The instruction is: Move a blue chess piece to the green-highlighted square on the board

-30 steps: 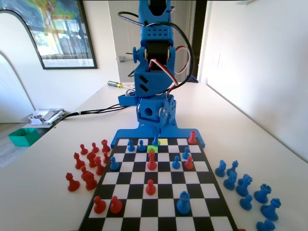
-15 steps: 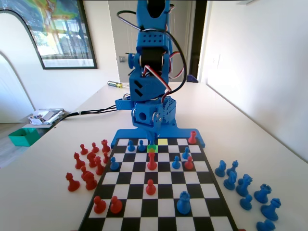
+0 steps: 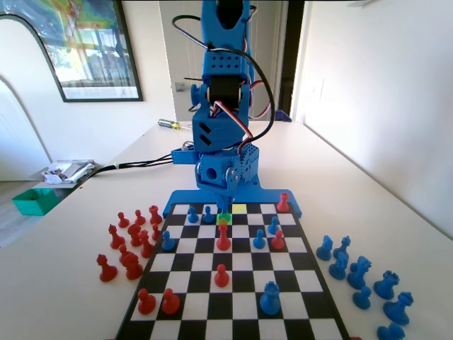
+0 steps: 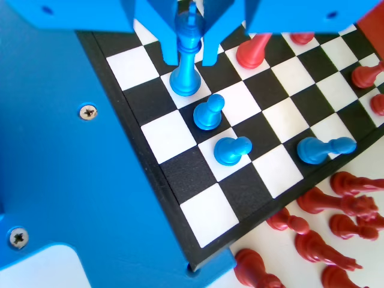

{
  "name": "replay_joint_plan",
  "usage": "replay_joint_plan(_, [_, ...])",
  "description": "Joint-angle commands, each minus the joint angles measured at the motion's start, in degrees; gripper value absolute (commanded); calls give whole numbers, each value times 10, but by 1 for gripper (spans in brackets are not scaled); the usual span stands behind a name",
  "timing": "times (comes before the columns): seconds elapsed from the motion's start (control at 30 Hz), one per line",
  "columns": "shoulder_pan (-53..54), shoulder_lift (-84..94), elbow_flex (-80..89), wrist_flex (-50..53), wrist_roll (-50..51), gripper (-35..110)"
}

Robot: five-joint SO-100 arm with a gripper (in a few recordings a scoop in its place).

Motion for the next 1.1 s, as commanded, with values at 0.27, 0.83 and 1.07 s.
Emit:
replay_joint_plan(0.27, [4,13,-18,11,-1,17])
replay_joint_plan(0.83, [20,67,-269,319,34,11])
replay_joint_plan(1.07, [-1,121,-408,494,160,3])
